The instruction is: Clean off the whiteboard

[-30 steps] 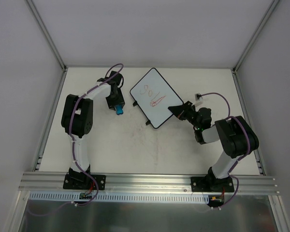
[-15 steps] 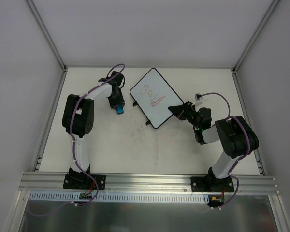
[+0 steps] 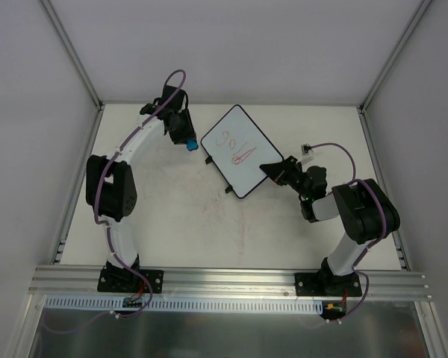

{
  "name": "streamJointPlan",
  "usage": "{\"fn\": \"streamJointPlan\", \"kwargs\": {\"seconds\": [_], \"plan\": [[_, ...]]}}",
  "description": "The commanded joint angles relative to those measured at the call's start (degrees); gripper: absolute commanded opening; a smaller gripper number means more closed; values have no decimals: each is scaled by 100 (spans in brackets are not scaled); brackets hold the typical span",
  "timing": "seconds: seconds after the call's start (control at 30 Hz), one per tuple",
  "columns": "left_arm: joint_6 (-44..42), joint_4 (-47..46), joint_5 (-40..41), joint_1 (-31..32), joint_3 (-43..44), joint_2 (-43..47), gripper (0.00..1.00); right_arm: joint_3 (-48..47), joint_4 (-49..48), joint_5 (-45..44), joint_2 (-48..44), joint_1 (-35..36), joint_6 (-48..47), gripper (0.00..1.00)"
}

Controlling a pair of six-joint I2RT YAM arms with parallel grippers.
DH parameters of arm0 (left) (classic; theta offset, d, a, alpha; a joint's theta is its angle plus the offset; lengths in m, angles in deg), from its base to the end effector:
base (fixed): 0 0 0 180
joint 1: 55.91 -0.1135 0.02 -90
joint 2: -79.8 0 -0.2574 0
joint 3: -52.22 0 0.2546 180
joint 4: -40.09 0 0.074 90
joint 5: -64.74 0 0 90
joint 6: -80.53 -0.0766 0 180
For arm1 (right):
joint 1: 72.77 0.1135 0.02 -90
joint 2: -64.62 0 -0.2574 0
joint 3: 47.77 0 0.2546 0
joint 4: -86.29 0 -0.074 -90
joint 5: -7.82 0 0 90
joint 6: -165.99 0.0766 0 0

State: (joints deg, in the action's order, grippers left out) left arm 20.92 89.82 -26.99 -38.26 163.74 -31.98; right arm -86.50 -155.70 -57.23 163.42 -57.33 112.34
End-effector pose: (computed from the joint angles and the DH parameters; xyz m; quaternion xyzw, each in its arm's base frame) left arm 0.4442 -0.1438 0.2360 -0.0991 0.9343 -0.1522 0.3067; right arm 0.3093 0.1189 0.1520 -0.0295 0.6957 0.4416 0.5658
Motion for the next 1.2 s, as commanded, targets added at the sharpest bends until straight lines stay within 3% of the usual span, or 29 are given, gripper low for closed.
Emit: {"fn": "streamJointPlan", "kwargs": {"seconds": [0.0, 0.23, 0.53, 0.73, 0.9, 1.17], "plan": [[-60, -102, -414, 11, 441, 228, 1, -118, -674, 238, -63, -15, -15, 0], [309, -963, -1416, -7, 671, -194, 0, -135, -674, 265, -63, -6, -6, 0], [415, -2659, -1865, 133, 592, -756, 0, -179, -674, 309, -10, -6, 11, 0], [46, -3809, -1892, 318, 56, -775, 4, -197, -674, 353, 7, -6, 3, 0], [-217, -3891, -1575, 450, -59, -844, 9, -206, -674, 370, 16, -6, 3, 0], [-270, -3935, -1786, 467, 47, -1196, 3, -197, -674, 379, -10, -15, 12, 0]]}}
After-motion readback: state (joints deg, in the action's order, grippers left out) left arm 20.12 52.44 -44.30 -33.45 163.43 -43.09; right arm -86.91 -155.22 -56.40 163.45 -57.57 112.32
